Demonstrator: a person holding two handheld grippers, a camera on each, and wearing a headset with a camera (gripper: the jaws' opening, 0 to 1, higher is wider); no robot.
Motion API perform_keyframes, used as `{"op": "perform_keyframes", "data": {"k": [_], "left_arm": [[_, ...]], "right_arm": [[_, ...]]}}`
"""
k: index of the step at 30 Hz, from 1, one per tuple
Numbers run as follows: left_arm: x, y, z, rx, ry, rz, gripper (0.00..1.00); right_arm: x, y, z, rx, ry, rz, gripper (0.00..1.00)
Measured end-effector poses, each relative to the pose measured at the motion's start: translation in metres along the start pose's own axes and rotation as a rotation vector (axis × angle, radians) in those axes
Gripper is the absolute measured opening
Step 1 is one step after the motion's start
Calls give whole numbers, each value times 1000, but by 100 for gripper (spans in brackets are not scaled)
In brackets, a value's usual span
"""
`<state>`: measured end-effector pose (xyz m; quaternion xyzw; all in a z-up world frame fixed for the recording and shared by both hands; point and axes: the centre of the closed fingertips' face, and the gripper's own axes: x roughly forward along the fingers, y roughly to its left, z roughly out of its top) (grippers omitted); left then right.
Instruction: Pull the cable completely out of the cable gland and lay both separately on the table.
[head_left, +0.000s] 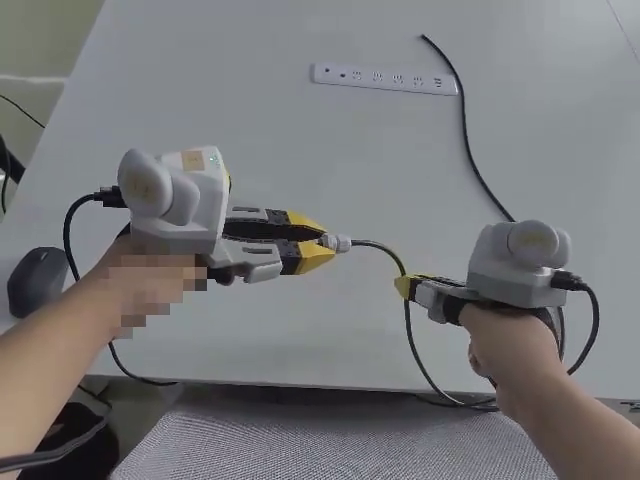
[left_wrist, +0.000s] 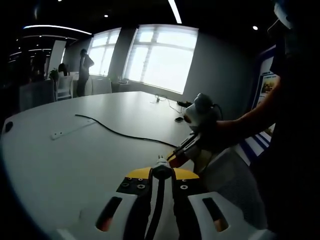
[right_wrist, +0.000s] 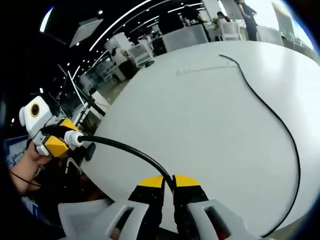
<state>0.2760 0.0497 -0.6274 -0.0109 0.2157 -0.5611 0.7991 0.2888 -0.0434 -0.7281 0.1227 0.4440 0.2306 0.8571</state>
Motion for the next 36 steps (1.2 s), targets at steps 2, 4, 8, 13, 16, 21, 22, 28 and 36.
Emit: {"op": "perform_keyframes", "data": {"k": [2, 4, 8, 13, 16, 21, 22, 28, 36], "left_arm": [[0, 0, 0, 4, -1, 1, 15], [-1, 0, 1, 7, -6, 2, 15], [-2, 0, 4, 27, -15, 6, 15], [-3, 0, 4, 27, -17, 5, 15], [-3, 1, 3, 20, -13, 7, 15], [-4, 2, 1, 19, -4, 14, 15], [-4, 3, 1, 15, -4, 13, 15], [-4, 3, 1, 10, -6, 11, 15], [-3, 6, 3, 11, -5, 10, 15]], "right_arm": [[-1, 2, -1, -13, -1, 6, 1], [-2, 3, -1, -24, -2, 16, 1], [-4, 5, -1, -35, -14, 33, 2], [-5, 7, 0, -55, -18, 35, 2], [-7, 10, 1, -69, -20, 46, 3], [-17, 25, 14, -194, -56, 71, 15], [-18, 25, 17, -230, -60, 65, 18], [-32, 61, 53, -682, -147, 62, 24], [-20, 91, 49, -997, -79, 98, 22]]}}
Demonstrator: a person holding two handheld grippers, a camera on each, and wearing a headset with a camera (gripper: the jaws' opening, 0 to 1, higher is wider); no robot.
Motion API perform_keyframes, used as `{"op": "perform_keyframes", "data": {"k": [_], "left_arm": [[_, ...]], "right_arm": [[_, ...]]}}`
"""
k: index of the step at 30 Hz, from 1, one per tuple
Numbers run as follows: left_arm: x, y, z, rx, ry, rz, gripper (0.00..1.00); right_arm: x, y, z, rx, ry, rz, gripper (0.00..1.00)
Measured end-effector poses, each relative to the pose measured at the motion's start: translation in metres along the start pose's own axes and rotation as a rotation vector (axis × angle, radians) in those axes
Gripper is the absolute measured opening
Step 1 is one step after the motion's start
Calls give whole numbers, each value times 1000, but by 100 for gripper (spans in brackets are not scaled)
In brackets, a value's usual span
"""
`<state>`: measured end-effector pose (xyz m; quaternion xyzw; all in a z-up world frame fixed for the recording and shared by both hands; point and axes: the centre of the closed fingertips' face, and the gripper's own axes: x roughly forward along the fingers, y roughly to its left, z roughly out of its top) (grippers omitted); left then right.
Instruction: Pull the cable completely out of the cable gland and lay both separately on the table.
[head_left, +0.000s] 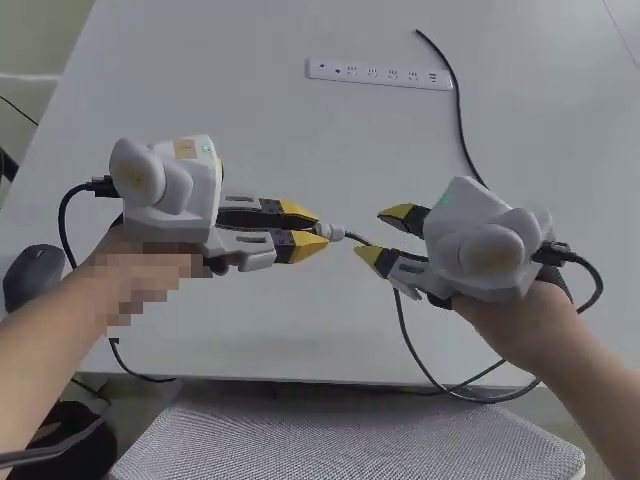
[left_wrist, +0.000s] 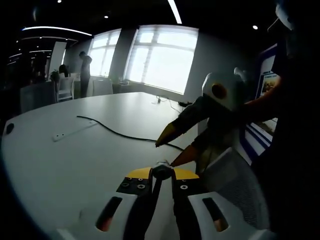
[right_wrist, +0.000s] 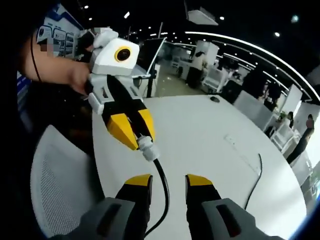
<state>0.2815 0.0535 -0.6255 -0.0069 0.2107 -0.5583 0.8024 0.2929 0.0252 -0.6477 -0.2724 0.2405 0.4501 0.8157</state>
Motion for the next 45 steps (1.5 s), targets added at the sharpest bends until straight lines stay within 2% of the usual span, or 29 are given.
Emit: {"op": "perform_keyframes", "data": {"k": [4, 6, 10, 13, 17, 25, 32, 38, 43, 45], "left_arm": [[1, 0, 0, -4, -1, -4, 15], [1, 0, 0, -4, 0, -5, 15], [1, 1, 0, -2, -2, -6, 15], [2, 0, 1, -3, -2, -8, 15], [3, 0, 2, -3, -3, -10, 15], [5, -2, 2, -4, 4, -14, 15], [6, -2, 4, 1, 0, -13, 15], [4, -1, 7, 6, -5, -11, 15], [2, 0, 9, 10, -14, -8, 15], [1, 1, 9, 10, -15, -7, 15]], "right_arm": [[5, 6, 1, -37, 13, 16, 15], [5, 9, 5, -67, 3, 19, 10], [8, 11, 10, -91, -3, 20, 9], [11, 10, 10, -129, 12, 16, 6], [11, 9, 10, -145, 19, 11, 2], [10, 9, 8, -142, 21, 12, 1], [9, 5, 5, -105, 18, -1, 0], [8, -2, 0, -41, 19, -8, 0], [9, -8, -8, 51, 17, -13, 0], [9, -10, -12, 114, 9, -12, 1]]}}
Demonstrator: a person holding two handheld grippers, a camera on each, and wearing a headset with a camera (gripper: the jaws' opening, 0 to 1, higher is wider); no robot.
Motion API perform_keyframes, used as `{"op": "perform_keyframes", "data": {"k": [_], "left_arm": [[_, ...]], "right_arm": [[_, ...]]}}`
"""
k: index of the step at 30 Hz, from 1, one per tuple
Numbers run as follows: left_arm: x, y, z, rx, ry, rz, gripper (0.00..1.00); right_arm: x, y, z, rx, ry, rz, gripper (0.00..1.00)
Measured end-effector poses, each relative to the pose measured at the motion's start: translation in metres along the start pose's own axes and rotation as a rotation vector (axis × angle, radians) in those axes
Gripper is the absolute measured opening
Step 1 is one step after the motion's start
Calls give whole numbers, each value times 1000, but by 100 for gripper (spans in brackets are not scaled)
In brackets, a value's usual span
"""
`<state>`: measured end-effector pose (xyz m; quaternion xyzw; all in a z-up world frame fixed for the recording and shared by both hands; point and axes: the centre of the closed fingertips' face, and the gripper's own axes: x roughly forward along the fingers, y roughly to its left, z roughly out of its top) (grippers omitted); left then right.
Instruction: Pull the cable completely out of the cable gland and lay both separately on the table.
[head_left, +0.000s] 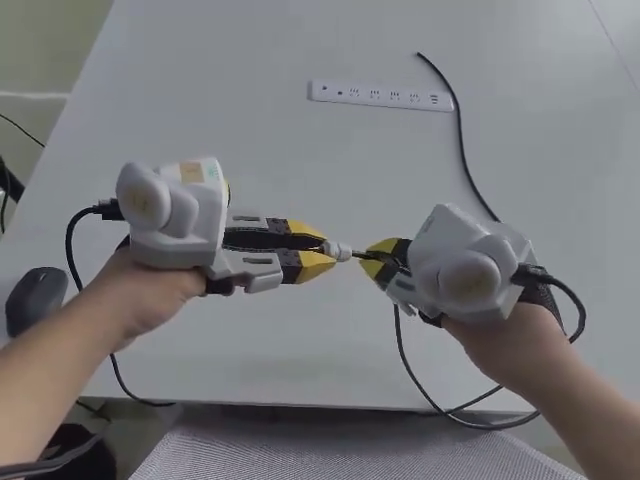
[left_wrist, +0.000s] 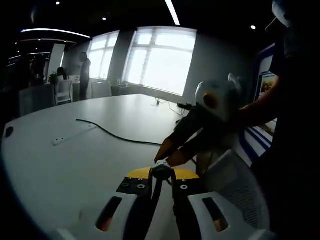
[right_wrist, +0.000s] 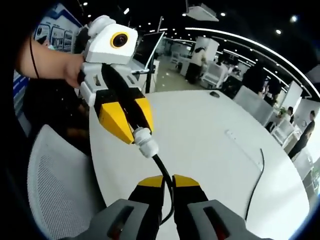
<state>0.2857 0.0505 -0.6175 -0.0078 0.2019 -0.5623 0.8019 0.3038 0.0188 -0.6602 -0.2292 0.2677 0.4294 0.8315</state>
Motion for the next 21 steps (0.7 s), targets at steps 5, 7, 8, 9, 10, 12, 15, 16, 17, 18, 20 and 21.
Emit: {"op": "perform_keyframes", "data": {"k": [5, 7, 8, 9, 10, 12, 15, 16, 17, 18, 20, 21], "left_arm": [[0, 0, 0, -1, -4, 2, 15], [0, 0, 1, 0, -5, 2, 15], [0, 0, 1, 2, -5, 2, 15], [0, 0, 1, 2, -6, 2, 15], [0, 0, 1, 2, -8, 2, 15], [0, 0, 1, 1, -9, 3, 15], [0, 1, 1, 0, -13, 5, 15], [0, 0, 1, 0, -13, 5, 15], [0, 0, 1, 0, -13, 5, 15], [0, 0, 1, 0, -13, 5, 15], [0, -1, 2, 0, -16, 4, 15], [1, -1, 3, -1, -20, 4, 15]], "right_arm": [[1, -7, -8, 109, -10, -3, 1], [1, -8, -12, 160, -16, -4, 1], [1, -10, -14, 195, -14, -4, 1], [2, -11, -16, 212, -16, -4, 1], [2, -13, -18, 240, -23, -7, 1], [2, -15, -21, 266, -24, -9, 1], [3, -16, -26, 346, -29, -3, 2], [3, -17, -28, 375, -31, -5, 2], [3, -17, -30, 390, -33, -4, 2], [3, -18, -32, 415, -37, -5, 2], [3, -20, -35, 464, -41, -11, 2], [3, -23, -37, 497, -49, -12, 2]]}}
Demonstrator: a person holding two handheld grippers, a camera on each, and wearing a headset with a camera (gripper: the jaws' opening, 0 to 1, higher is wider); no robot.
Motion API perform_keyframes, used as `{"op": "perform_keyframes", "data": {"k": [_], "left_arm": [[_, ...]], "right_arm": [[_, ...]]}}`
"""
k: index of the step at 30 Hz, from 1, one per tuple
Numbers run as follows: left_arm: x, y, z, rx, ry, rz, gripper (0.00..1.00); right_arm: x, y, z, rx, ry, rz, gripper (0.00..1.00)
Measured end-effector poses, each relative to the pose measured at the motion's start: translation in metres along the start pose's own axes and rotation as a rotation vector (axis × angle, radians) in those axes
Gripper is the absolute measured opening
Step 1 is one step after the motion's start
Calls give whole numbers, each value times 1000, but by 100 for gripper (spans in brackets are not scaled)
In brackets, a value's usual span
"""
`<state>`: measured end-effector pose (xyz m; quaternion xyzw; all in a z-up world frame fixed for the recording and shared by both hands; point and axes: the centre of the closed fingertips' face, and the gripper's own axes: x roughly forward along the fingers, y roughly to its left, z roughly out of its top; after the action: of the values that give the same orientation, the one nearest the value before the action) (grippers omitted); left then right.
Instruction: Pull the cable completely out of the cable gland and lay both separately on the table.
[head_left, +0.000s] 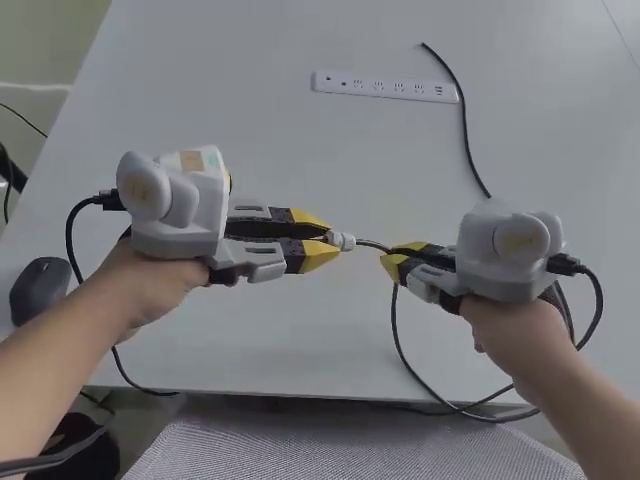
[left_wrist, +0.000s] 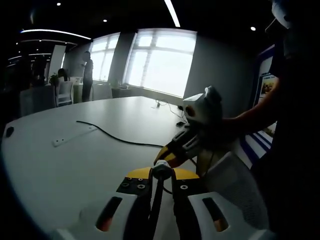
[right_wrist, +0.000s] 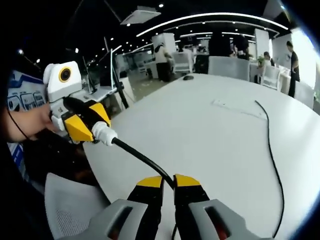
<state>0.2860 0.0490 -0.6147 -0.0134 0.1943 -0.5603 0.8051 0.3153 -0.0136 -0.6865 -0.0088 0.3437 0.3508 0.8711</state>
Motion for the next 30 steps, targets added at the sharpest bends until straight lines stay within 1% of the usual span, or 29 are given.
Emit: {"op": "perform_keyframes", "data": {"k": [2, 4, 6, 11, 13, 17, 18, 23, 26, 30], "left_arm": [[0, -1, 2, -3, -8, 0, 15], [0, -2, 4, -4, -17, -2, 15], [0, -2, 5, -5, -22, -1, 15], [0, -4, 8, -6, -31, 1, 15], [0, -5, 9, -7, -36, 1, 15], [-1, -6, 9, -8, -38, 0, 15], [-1, -6, 9, -8, -39, 0, 15], [-1, -7, 8, -10, -37, -1, 15], [-1, -7, 8, -12, -39, -1, 15], [-1, -6, 8, -13, -38, -3, 15]], "right_arm": [[0, -5, 0, 55, -14, -4, 3], [0, -9, -1, 131, -25, 1, 3], [-1, -13, -1, 170, -36, -4, 3], [-5, -22, -3, 239, -56, -26, 4], [-7, -26, -4, 293, -70, -33, 4], [-9, -28, -4, 340, -89, -37, 4], [-9, -29, -5, 373, -96, -40, 4], [-9, -29, -5, 391, -104, -39, 4], [-10, -26, -3, 363, -112, -38, 4], [-10, -27, -2, 360, -120, -35, 4]]}}
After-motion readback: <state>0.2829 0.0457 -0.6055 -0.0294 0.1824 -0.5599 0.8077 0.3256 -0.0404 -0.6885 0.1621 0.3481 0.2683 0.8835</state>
